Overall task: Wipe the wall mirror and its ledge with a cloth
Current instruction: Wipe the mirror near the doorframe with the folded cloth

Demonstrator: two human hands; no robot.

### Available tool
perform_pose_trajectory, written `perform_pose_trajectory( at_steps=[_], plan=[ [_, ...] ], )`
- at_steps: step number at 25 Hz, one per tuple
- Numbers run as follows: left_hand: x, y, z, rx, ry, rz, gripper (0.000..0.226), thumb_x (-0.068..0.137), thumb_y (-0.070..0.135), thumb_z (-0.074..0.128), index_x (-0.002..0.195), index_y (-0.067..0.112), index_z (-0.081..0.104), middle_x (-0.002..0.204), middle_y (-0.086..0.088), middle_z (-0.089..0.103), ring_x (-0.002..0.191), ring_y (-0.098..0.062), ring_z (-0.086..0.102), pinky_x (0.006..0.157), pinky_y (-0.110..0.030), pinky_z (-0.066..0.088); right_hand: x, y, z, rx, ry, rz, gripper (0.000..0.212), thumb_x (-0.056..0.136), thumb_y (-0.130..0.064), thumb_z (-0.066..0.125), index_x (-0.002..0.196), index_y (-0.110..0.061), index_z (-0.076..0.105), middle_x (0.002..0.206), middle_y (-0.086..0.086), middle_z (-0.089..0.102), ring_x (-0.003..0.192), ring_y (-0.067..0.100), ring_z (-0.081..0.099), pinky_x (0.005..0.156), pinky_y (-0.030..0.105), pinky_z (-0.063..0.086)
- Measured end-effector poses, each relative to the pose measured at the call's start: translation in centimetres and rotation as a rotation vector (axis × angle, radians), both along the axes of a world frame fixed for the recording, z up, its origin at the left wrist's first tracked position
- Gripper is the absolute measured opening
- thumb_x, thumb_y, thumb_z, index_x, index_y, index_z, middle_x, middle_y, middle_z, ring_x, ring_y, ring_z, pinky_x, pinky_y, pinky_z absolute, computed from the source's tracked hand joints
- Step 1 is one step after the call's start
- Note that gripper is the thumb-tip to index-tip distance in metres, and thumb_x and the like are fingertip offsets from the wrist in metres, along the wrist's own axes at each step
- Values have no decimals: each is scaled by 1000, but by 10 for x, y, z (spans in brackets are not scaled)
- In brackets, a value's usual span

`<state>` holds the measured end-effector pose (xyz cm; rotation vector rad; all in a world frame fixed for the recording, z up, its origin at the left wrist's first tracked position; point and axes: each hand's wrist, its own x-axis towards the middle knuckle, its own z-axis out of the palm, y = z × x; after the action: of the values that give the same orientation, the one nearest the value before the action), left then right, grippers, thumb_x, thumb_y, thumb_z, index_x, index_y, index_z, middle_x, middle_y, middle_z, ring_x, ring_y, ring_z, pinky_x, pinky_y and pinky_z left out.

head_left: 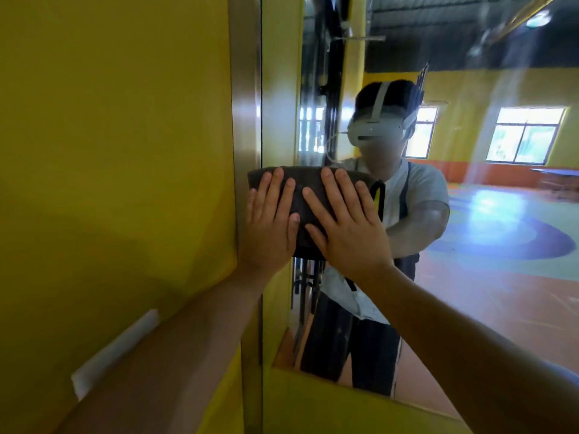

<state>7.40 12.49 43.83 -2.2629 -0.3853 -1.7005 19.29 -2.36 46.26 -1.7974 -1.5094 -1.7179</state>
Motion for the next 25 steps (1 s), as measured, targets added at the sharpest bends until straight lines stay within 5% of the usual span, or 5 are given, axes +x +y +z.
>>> perform_pose_trajectory(
  at_steps=[9, 15, 20, 25],
  plan=[
    [-13, -10, -186, -73, 149, 58, 63, 109, 36, 29, 163, 11, 6, 168, -16, 12, 157, -33, 11, 128, -52, 12, -4, -10, -174, -103, 18, 14, 63, 109, -48, 41, 162, -19, 25, 168, 16, 17, 157, 34, 12, 128, 50, 8],
    [-24, -13, -278, -126, 258, 98, 68, 109, 41, 27, 163, 11, -3, 171, -10, -14, 159, -30, -3, 128, -52, 10, -10, -11, -269, -169, 47, -22, 62, 108, -46, 43, 162, -19, 25, 169, 15, 14, 157, 31, 9, 128, 49, 6],
    [-37, -19, -375, -196, 388, 101, 79, 105, 46, 36, 163, 11, -5, 170, -12, -16, 158, -31, -6, 128, -51, 8, -14, -16, -361, -245, 74, -11, 63, 106, -44, 49, 161, -20, 28, 169, 13, 17, 156, 29, 16, 128, 47, 10],
    [-48, -25, -464, -190, 469, 121, 83, 103, 49, 40, 163, 6, 2, 171, -15, -11, 159, -32, -2, 128, -51, 9, -20, -23, -450, -379, 41, -78, 63, 107, -35, 41, 163, -17, 18, 171, 13, 1, 158, 29, 1, 129, 45, 2]
  ],
)
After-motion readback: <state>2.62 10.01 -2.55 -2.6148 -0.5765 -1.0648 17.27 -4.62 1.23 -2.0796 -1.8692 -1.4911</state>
